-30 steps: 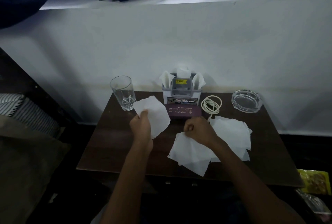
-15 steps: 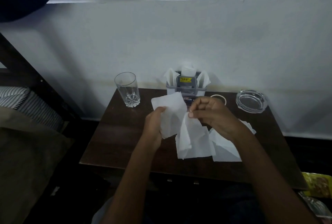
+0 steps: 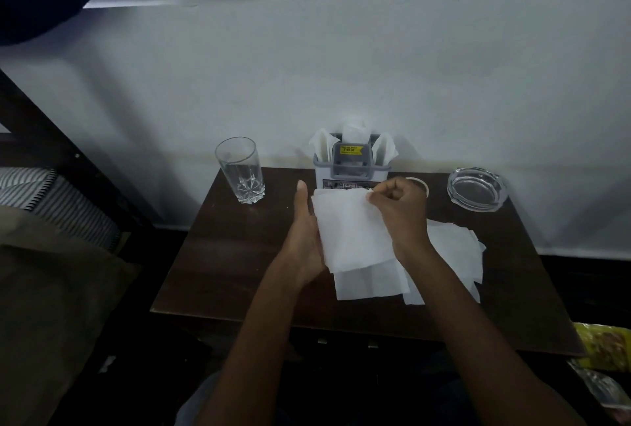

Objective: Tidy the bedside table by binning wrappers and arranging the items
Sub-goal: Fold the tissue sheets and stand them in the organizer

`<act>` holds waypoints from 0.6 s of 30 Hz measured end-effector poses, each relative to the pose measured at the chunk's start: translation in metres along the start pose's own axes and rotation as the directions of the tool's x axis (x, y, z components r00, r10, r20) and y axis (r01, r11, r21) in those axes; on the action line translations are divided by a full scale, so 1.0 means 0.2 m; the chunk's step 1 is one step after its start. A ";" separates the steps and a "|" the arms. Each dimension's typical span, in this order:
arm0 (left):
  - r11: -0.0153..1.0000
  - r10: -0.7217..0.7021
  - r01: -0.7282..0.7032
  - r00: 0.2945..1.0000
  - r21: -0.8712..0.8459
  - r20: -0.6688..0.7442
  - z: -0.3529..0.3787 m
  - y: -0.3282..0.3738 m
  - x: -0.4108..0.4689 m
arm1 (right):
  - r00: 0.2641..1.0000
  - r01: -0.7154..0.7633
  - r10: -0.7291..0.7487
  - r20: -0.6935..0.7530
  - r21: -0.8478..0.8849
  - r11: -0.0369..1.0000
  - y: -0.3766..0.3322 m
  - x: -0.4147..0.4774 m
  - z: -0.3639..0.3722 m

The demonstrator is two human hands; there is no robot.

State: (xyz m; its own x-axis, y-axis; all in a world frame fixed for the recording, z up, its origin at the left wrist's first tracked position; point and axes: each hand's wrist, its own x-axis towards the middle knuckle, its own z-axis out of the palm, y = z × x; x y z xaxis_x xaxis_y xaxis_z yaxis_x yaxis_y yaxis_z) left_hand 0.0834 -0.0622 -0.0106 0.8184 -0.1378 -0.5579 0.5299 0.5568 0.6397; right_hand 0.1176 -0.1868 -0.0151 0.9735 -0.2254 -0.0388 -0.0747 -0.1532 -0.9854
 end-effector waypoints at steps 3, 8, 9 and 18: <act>0.991 0.026 -0.015 0.997 0.134 -0.075 0.01 -0.02 0.02 | 0.999 -0.031 0.031 0.007 0.005 0.999 0.02 0.01 0.00; 0.961 0.082 -0.034 0.983 0.273 -0.167 -0.05 -0.03 0.03 | 0.995 -0.102 0.103 -0.007 0.062 0.993 0.06 0.03 0.00; 0.959 0.107 -0.053 0.977 0.277 -0.184 -0.06 -0.03 0.04 | 0.995 -0.104 0.104 -0.009 0.051 0.993 0.07 0.04 0.00; 0.947 0.319 -0.276 0.874 0.167 -0.366 -0.18 0.07 0.05 | 0.845 0.499 -0.053 0.531 -0.750 0.434 0.31 0.01 0.01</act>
State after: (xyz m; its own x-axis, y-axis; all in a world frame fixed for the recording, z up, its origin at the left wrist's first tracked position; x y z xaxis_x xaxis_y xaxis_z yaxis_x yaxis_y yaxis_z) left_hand 0.0907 -0.0262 -0.0275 0.8030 0.3572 -0.4770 0.3133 0.4279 0.8478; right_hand 0.1145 -0.1955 -0.0759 0.9419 0.3290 -0.0685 0.2911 -0.9006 -0.3227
